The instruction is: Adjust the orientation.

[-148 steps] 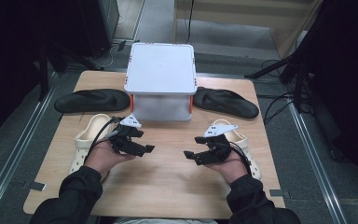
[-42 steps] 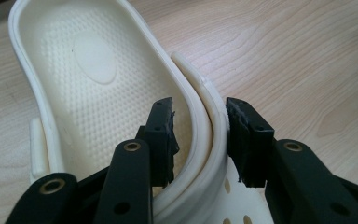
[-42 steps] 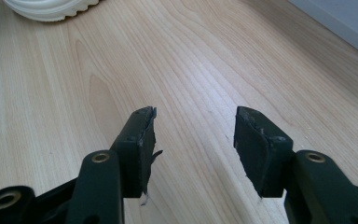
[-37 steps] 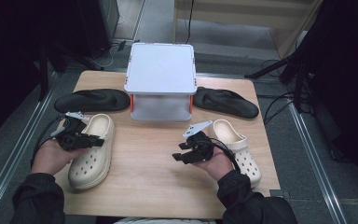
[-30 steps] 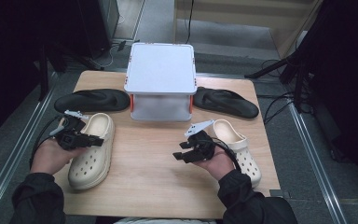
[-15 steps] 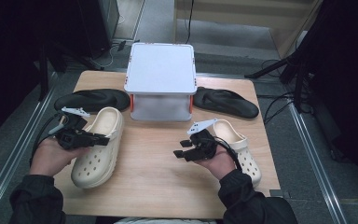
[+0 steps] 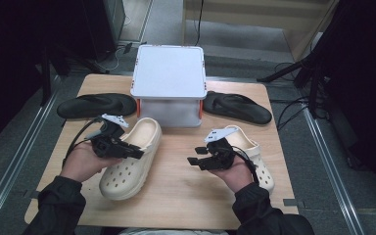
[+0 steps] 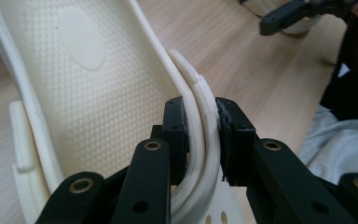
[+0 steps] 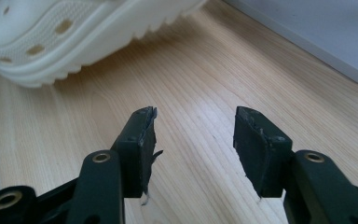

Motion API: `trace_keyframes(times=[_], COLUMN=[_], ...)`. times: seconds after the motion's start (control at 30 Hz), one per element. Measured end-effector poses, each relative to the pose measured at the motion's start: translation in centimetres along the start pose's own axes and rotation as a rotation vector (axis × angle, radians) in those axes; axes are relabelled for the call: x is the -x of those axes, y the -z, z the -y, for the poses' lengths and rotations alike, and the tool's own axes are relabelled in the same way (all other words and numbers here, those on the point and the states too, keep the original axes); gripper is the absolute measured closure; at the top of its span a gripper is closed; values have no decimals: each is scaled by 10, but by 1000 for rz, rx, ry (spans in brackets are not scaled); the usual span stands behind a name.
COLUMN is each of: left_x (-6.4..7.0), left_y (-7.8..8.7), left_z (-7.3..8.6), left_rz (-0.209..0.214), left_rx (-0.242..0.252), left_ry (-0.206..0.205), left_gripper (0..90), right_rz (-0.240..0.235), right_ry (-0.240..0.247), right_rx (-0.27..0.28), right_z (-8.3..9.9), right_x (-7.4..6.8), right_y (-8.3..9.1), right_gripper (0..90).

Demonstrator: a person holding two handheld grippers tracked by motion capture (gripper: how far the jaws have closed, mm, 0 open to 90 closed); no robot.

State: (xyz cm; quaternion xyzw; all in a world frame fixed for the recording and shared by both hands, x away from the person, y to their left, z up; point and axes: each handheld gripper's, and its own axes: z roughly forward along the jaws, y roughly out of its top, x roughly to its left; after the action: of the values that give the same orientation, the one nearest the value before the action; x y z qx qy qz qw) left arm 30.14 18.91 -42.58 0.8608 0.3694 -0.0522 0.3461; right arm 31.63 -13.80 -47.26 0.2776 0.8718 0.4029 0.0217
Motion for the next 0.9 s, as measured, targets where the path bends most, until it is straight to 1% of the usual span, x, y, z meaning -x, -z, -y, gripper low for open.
trace_keyframes(times=[0.03,0.07,0.13,0.17,0.2,0.23,0.27,0.3,0.33,0.37,0.43,0.47,0.5,0.53,0.6,0.63,0.73,0.8,0.83,0.9], left_x=[2,2,6,10,10,11,11,12,12,12,13,13,13,13,11,10,8,7,7,8], left_y=[-4,-4,-14,-21,-21,-29,-33,-38,-38,-45,-52,-52,-60,-63,-69,-71,-73,-73,-73,-73], left_z=[-3,-3,-8,-12,-12,-16,-17,-20,-20,-22,-24,-24,-24,-24,-25,-25,-27,-27,-26,-26], left_rz=[14,14,27,33,33,48,55,56,56,62,68,68,70,69,80,71,63,63,53,42], left_rx=[-8,-8,-29,-39,-39,-53,-59,-71,-71,-91,-102,-102,-112,-117,-119,-115,-117,-109,-101,-99], left_ry=[-5,-5,-28,-41,-41,-44,-41,-42,-42,-46,-47,-47,-45,-48,-29,-31,-29,-24,-34,-37], left_gripper=[755,755,754,753,752,753,752,752,752,751,750,750,749,749,747,745,742,730,721,705], right_rz=[4,8,13,19,19,26,27,30,30,35,40,43,44,45,46,47,47,43,39,36], right_ry=[-5,-10,-14,-15,-15,-29,-34,-37,-37,-50,-51,-56,-57,-60,-59,-59,-62,-58,-58,-52], right_rx=[1,3,5,9,9,12,14,17,17,18,20,20,25,23,26,27,27,28,24,23], right_z=[1,2,4,6,6,8,9,10,10,13,14,15,15,16,16,16,16,16,15,15], right_x=[0,0,0,1,1,0,0,1,1,1,1,1,1,0,0,0,0,-1,-1,-1], right_y=[1,3,4,6,6,9,10,11,11,13,14,14,14,15,14,14,13,10,9,7], right_gripper=[494,495,495,495,495,495,495,495,495,495,495,495,495,495,495,495,495,495,495,495])
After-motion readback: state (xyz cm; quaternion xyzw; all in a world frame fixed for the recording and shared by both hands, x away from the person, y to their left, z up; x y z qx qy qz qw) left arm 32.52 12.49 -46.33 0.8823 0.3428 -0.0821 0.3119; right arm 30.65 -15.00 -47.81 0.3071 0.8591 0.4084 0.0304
